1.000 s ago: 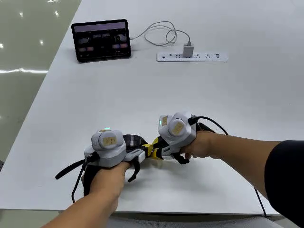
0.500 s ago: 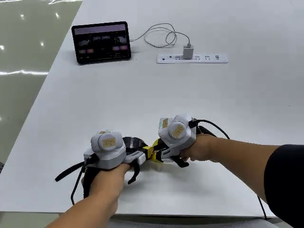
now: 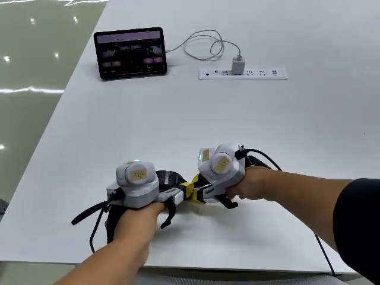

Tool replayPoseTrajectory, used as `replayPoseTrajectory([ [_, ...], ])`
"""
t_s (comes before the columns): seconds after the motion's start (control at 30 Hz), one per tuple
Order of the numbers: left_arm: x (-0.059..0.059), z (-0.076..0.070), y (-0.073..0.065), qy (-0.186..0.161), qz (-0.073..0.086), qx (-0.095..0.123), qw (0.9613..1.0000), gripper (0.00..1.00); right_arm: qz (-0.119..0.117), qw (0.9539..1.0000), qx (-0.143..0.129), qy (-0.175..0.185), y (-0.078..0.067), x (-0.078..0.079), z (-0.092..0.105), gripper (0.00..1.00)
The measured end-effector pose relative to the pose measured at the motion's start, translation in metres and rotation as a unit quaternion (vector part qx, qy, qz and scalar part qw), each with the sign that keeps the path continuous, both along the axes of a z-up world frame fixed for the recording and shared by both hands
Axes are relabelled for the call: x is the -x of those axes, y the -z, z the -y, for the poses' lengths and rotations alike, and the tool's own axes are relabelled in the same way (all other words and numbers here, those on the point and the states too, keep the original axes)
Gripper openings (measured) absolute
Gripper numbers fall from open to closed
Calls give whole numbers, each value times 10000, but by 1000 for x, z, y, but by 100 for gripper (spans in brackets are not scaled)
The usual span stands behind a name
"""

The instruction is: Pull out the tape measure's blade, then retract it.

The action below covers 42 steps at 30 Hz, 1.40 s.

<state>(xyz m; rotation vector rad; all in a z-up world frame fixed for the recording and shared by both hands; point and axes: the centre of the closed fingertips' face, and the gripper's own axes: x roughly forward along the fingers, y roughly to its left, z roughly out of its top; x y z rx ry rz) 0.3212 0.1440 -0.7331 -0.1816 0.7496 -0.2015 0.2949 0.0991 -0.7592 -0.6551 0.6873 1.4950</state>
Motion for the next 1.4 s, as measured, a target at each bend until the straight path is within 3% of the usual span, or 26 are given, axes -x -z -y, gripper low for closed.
replayPoseTrajectory([
  [0.17,-1,-8,-1,-84,30,-60,9999,80,-24,10000,32,-47,0,2,3,20],
  [0.2,-4,-13,-3,-109,141,-196,9996,83,-27,10000,33,-38,-1,2,3,21],
  [0.23,-6,-18,-6,-126,266,-380,9988,87,-223,9997,-26,83,-2,5,2,25],
  [0.27,-5,-16,-6,-119,239,-321,9991,90,-359,9992,-87,168,-4,7,1,28],
  [0.43,-6,-21,-7,-294,182,-194,9992,100,-399,9990,-150,144,-10,9,1,41],
  [0.63,-2,-18,-7,-218,114,-113,9996,100,-596,9977,-136,276,-11,12,4,50],
  [0.7,-1,-19,-8,-199,98,-96,9997,100,-763,9961,-195,392,-15,14,3,54],
  [0.93,2,-18,-16,98,197,-114,9997,100,-722,9937,-439,741,-27,8,3,65],
  [1.03,7,-16,-16,264,141,-148,9994,100,-688,9930,-499,817,-31,8,5,70],
  [1.17,5,-19,-23,376,208,-121,9990,100,-637,9925,-549,886,-35,8,10,78],
  [1.3,1,-24,-31,543,375,-135,9977,100,-627,9906,-637,1034,-38,7,15,88],
  [1.37,2,-29,-29,694,319,-313,9966,100,-653,9890,-676,1140,-40,7,19,94],
  [1.4,0,-31,-29,742,368,-336,9960,100,-656,9882,-666,1213,-39,7,23,96],
])
